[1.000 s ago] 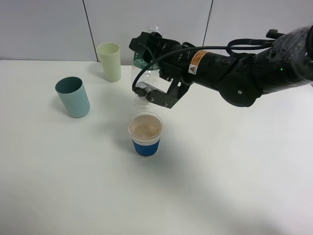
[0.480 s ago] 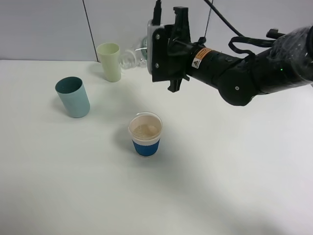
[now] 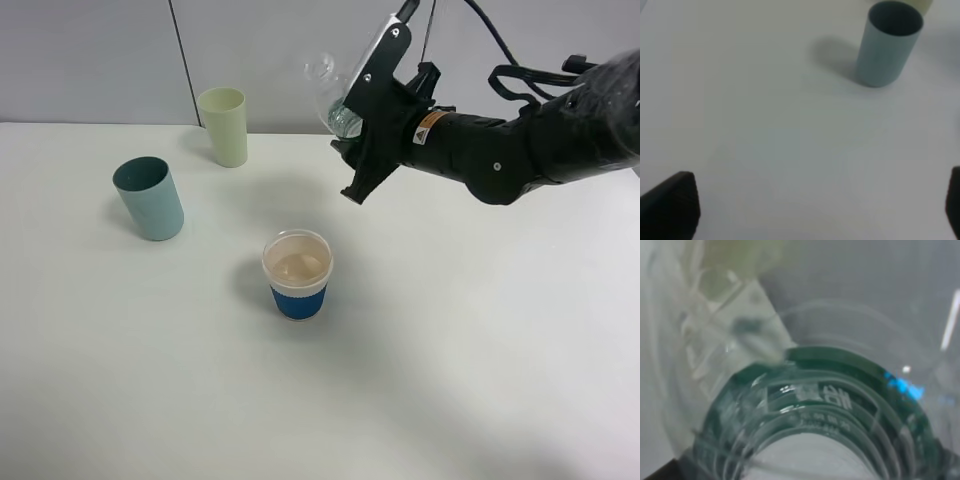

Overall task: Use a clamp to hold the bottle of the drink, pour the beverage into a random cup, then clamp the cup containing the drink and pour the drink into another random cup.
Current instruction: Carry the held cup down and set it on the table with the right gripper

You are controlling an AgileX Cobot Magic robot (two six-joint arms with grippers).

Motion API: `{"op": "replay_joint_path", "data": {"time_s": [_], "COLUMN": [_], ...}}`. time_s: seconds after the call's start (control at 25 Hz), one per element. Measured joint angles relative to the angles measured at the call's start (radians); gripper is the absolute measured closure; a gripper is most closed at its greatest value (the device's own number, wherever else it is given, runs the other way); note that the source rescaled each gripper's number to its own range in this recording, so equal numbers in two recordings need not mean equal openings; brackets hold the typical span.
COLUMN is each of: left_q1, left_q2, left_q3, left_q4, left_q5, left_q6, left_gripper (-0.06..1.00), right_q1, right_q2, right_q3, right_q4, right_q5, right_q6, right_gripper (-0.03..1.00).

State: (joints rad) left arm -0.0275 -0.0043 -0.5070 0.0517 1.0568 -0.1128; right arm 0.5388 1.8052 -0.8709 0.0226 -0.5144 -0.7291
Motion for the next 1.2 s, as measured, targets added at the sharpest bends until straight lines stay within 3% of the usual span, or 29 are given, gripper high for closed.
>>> {"op": "replay_joint_path", "data": {"time_s": [0.24, 0.44, 0.8, 0.96, 1.2], "left_q1": [0.0, 0.0, 0.0, 0.0, 0.0], "left_q2": [0.0, 0.0, 0.0, 0.0, 0.0], "left_q3": [0.0, 0.0, 0.0, 0.0, 0.0], "left_q4": [0.0, 0.0, 0.0, 0.0, 0.0], "left_q5": [0.0, 0.0, 0.0, 0.0, 0.0], "left_q6": [0.0, 0.0, 0.0, 0.0, 0.0], "left_gripper": [-0.06, -0.06, -0.06, -0.06, -0.06], "right_q1": [-0.038, -0.086, -0.183, -0.225, -0.275], "right_q2": [0.0, 0.0, 0.0, 0.0, 0.019], "right_q3": [0.0, 0.0, 0.0, 0.0, 0.0], "right_q4": [-0.249, -0.429, -0.628, -0.681, -0.715], "right_q5": [0.025, 0.08, 0.128, 0.128, 0.095], "right_q6": [0.431, 0.627, 1.048, 1.152, 1.172], "right_gripper": [0.97, 0.97, 0.97, 0.97, 0.97]}}
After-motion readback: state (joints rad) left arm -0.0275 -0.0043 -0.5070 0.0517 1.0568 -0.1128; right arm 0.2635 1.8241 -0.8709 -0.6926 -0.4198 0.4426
